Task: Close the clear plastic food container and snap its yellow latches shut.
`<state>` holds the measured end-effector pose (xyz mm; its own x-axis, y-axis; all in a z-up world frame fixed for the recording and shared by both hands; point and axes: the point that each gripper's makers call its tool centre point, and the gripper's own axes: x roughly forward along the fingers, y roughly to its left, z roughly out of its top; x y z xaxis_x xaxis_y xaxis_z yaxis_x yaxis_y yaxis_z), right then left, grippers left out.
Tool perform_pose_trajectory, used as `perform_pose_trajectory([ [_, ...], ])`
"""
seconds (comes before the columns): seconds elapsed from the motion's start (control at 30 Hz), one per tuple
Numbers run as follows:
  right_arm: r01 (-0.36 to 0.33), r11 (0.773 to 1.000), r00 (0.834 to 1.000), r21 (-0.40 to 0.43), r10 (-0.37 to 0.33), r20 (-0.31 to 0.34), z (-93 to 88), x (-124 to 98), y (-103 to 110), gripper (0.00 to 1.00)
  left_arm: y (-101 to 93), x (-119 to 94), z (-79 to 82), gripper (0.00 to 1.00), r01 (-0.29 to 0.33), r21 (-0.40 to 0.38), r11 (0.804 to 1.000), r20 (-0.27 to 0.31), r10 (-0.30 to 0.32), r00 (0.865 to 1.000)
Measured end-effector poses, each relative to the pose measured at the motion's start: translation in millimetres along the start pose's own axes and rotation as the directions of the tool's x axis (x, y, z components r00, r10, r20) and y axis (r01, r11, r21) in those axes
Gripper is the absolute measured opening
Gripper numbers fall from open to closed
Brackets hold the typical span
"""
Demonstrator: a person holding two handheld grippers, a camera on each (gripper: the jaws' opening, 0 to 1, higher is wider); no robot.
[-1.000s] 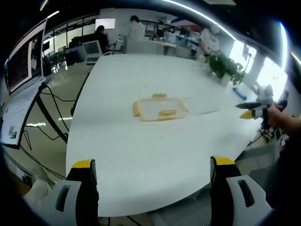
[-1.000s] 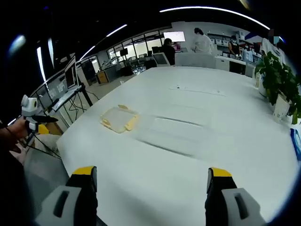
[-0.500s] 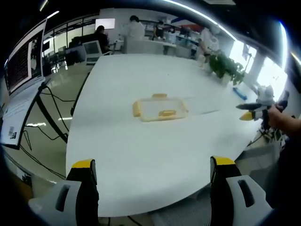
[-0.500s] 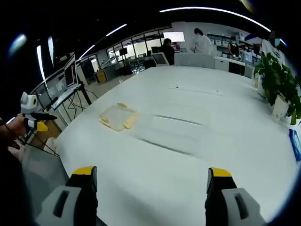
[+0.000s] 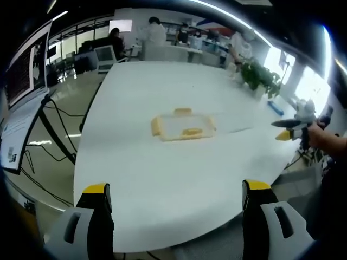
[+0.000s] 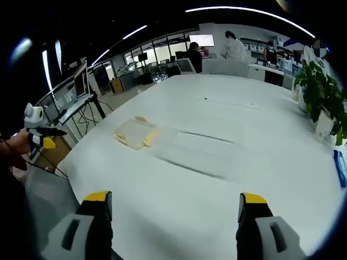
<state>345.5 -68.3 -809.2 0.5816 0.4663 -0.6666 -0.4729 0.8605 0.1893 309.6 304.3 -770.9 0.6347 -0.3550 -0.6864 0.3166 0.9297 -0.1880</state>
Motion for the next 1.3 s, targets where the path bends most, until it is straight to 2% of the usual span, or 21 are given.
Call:
perform_pose_trajectory([
  [0.2,-0.012,1.000,1.000,-0.008,0.012,0.000,4.1,5,4,0.98,-1.7,5,6.8,0.99,0.007,0.018,1.000,0.007,-0.008,1.000],
  [0.37,-0.017,1.000,1.000,-0.013,0.017,-0.007,4.2,7,6,0.97,3.1,9,8.2,0.99,0.011,0.002,1.000,-0.003,-0.011,1.000],
  [0.57,-0.020,1.000,1.000,-0.021,0.020,-0.011,3.3,9,7,0.96,9.0,14,13.2,0.99,0.003,0.007,1.000,0.011,-0.003,1.000],
  [0.87,-0.026,0.999,0.999,-0.036,0.025,-0.026,1.2,12,6,0.96,8.3,22,11.3,0.99,0.022,-0.016,1.000,0.008,-0.022,1.000],
  [1.3,-0.020,0.999,0.999,-0.046,0.019,-0.031,3.7,16,3,0.95,9.8,27,13.3,0.99,0.028,-0.005,1.000,-0.004,-0.028,1.000],
])
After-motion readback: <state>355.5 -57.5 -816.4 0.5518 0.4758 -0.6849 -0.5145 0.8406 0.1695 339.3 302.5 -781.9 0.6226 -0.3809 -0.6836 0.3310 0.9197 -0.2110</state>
